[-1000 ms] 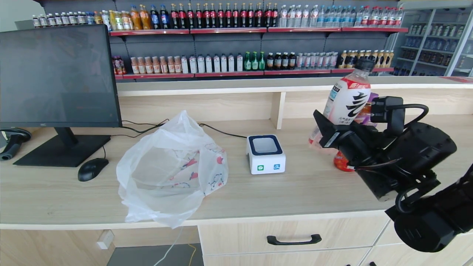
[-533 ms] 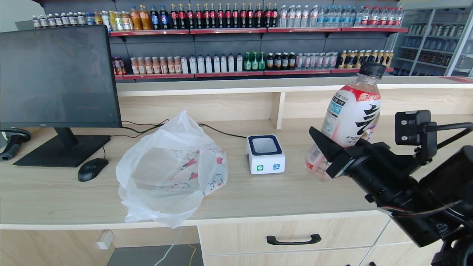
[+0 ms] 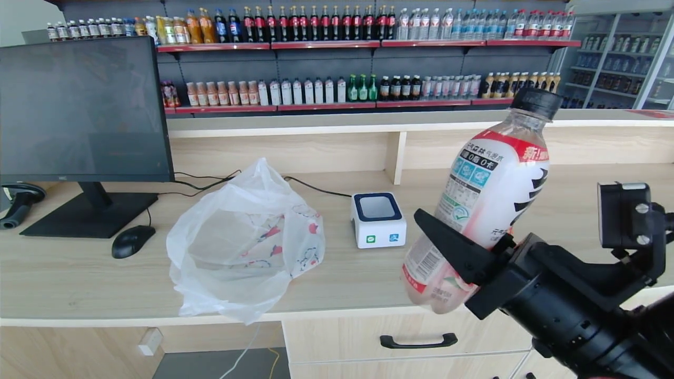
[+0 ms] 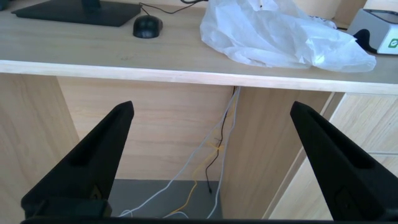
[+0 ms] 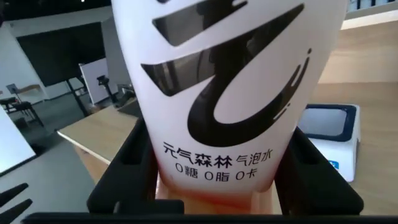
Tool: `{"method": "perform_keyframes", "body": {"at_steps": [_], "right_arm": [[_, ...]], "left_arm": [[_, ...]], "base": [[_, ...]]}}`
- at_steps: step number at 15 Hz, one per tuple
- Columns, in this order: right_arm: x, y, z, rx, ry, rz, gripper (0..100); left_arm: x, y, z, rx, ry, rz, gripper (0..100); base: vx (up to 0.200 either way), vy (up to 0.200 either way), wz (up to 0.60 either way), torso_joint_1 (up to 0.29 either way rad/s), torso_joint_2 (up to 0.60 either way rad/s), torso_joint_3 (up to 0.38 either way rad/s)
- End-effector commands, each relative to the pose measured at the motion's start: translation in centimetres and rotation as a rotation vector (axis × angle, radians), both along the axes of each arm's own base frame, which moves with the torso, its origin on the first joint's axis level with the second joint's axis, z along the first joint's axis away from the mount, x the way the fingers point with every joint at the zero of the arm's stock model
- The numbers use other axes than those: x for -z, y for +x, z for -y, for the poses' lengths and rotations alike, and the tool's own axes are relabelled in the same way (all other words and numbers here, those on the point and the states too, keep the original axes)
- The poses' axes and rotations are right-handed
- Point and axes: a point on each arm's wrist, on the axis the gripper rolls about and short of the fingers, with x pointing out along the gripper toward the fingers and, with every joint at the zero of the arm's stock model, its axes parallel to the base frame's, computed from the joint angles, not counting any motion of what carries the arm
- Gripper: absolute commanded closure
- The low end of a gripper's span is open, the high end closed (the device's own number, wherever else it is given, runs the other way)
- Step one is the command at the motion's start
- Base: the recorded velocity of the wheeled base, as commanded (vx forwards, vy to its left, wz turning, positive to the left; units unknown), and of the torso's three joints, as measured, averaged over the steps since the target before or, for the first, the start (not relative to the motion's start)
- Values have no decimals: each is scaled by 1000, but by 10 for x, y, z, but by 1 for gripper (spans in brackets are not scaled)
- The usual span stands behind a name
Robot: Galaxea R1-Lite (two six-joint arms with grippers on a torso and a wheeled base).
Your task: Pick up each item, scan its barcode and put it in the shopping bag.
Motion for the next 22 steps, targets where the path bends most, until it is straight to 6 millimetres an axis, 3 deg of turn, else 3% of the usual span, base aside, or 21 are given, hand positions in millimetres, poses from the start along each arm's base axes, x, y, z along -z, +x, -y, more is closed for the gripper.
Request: {"method": "perform_keyframes", "body": {"at_steps": [1,6,10,17,22], "right_arm": [[-8,-11,-10,-86,39,16,100],[-18,-19,-7,-339,64,55,100],[-31,-20,-6,-394,175,13,100],[-50,-14,-17,-509,211,69,100],[-47,-14,-17,-512,204,57,100]], "left_arm": [[0,0,0,1,0,0,0],[0,0,0,1,0,0,0],[0,0,0,-1,0,0,0],[0,0,0,-1,0,0,0],[0,0,0,-1,0,0,0]], "base": [[0,0,0,0,0,0],[0,0,0,0,0,0],[0,0,0,0,0,0],[0,0,0,0,0,0],[0,0,0,0,0,0]]}}
